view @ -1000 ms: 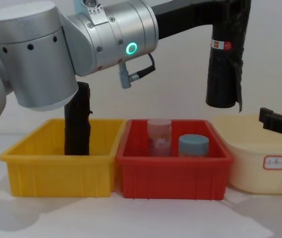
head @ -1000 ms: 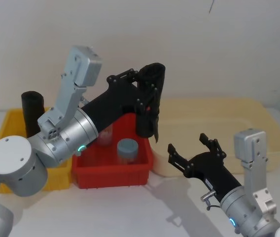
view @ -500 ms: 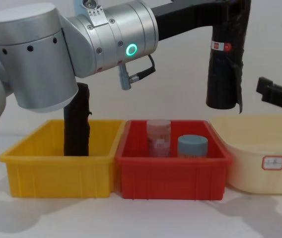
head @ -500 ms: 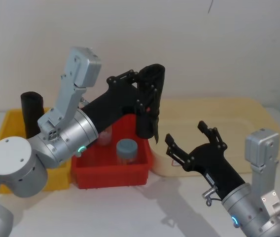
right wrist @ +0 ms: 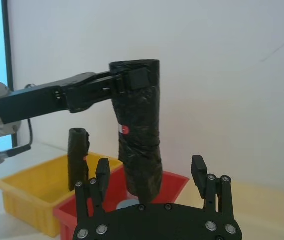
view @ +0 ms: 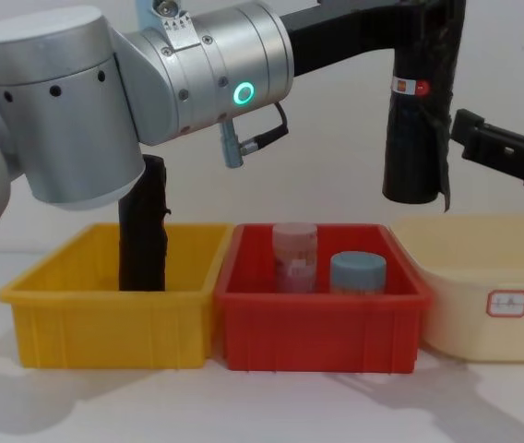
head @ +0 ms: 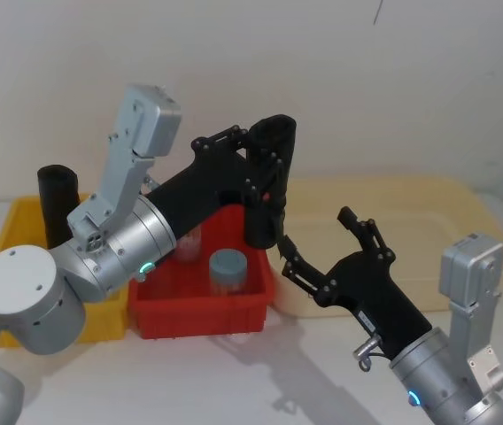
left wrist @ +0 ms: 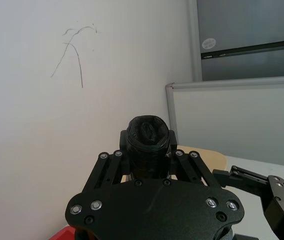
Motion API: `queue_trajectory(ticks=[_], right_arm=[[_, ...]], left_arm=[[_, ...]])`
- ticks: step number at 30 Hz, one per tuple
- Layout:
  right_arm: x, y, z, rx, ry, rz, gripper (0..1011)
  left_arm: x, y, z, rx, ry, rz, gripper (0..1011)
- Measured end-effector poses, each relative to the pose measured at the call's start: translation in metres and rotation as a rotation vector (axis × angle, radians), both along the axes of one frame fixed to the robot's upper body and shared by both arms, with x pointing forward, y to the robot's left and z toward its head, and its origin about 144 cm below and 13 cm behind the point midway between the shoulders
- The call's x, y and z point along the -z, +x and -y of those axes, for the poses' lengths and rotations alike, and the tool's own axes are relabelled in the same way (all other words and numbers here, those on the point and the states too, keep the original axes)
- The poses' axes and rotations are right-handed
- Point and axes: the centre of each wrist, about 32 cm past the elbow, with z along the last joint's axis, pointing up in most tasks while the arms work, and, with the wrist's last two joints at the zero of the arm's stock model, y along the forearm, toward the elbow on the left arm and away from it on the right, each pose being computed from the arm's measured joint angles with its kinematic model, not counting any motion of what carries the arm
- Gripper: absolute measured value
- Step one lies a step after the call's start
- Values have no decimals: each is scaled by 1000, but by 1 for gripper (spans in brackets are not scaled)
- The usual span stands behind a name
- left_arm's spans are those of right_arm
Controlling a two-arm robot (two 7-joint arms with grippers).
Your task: Pick up the garbage bag with the one hand and transfer it to the other hand.
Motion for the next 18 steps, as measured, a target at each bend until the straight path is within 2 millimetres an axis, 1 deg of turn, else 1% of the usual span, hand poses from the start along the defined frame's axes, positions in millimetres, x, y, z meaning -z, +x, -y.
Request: queue_trajectory(ticks=[18], right_arm=[[3, 3, -8, -31, -20, 15, 1001]], left_arm=[[0, 0, 0, 0, 0, 0, 371]])
